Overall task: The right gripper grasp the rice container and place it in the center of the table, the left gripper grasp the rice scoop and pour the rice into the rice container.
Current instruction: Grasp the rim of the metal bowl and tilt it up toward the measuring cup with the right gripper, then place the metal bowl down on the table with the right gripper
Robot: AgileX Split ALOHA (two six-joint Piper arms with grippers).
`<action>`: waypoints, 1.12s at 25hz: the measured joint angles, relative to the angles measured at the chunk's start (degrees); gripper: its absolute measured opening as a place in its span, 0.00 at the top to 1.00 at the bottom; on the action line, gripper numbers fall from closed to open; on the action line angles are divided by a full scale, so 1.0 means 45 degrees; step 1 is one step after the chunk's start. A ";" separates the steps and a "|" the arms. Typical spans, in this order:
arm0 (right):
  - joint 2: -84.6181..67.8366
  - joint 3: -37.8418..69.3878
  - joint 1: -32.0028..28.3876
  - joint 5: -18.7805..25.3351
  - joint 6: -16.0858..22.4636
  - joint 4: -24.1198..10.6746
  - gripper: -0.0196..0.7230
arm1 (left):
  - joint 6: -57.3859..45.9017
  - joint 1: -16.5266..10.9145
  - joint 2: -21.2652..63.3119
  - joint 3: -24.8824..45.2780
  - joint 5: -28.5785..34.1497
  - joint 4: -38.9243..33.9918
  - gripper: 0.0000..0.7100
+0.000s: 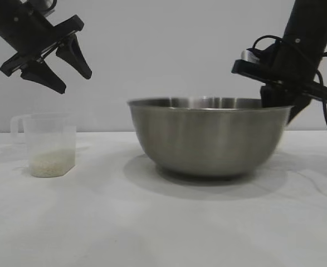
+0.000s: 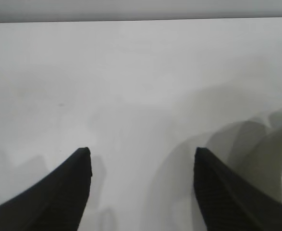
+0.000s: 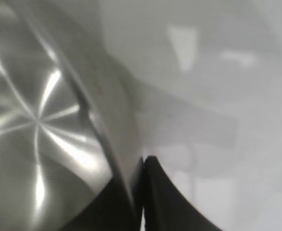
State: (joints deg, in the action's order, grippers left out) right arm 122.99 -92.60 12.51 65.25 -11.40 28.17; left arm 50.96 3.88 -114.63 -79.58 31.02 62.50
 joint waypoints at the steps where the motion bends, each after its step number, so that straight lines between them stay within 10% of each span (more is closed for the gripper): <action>1: 0.0000 0.0000 0.0118 0.0000 0.0000 -0.0021 0.97 | 0.0000 0.0000 0.0000 0.0000 0.0000 0.0000 0.38; 10: 0.0493 0.0000 0.0728 0.0000 -0.0020 0.0036 0.97 | 0.0000 0.0000 0.0000 0.0000 0.0000 0.0000 0.38; 21: 0.0544 -0.1364 0.0785 0.0254 -0.0020 -0.0157 0.28 | 0.0009 0.0000 0.0000 0.0000 0.0054 0.0000 0.38; 28: 0.0544 -0.3959 0.0641 0.1066 0.0002 -0.1926 0.27 | 0.0009 0.0000 0.0000 0.0000 0.0111 0.0000 0.38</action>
State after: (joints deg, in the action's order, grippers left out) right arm 125.44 -110.41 15.40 70.05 -11.39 19.50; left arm 51.00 3.88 -114.63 -79.58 31.52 62.50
